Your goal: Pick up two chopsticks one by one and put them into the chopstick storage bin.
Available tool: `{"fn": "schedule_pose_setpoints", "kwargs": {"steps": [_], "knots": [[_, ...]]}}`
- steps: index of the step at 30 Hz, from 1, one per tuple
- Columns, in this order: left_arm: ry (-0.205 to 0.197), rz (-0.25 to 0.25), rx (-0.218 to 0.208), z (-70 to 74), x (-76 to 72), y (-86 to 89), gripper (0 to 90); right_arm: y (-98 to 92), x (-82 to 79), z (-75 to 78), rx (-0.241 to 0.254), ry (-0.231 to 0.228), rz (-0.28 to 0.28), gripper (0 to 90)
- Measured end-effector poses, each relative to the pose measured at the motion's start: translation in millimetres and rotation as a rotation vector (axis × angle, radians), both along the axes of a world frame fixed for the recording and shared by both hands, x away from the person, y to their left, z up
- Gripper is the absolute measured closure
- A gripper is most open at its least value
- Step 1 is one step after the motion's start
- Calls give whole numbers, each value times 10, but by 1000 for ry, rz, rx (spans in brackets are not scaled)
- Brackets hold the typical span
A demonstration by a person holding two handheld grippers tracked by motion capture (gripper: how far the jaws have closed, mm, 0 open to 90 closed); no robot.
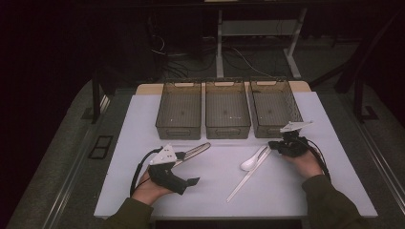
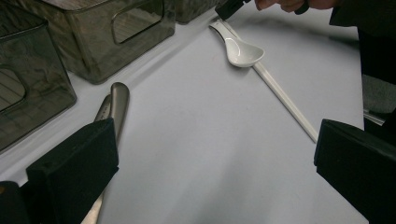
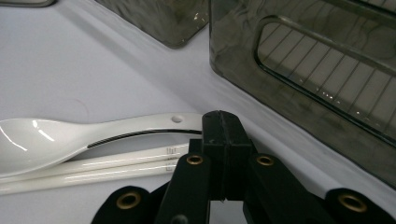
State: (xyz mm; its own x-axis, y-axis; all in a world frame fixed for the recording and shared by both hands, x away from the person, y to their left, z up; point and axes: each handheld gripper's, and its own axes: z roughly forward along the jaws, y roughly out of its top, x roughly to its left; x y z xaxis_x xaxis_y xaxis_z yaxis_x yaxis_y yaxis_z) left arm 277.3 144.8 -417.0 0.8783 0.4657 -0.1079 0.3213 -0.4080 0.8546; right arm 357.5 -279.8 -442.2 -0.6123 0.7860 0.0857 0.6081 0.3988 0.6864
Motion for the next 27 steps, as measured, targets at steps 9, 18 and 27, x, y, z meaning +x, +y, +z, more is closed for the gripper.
{"fn": "schedule_pose_setpoints", "kwargs": {"steps": [9,18,27], "knots": [[-1,-1,-1,3,-1,2,0,8,-2,-11,-11,11,4,895],[0,-2,-3,4,-3,4,0,2,-23,-9,-23,18,8,895],[2,-3,0,-3,-2,-6,0,13,27,8,-7,-9,-15,895]]}}
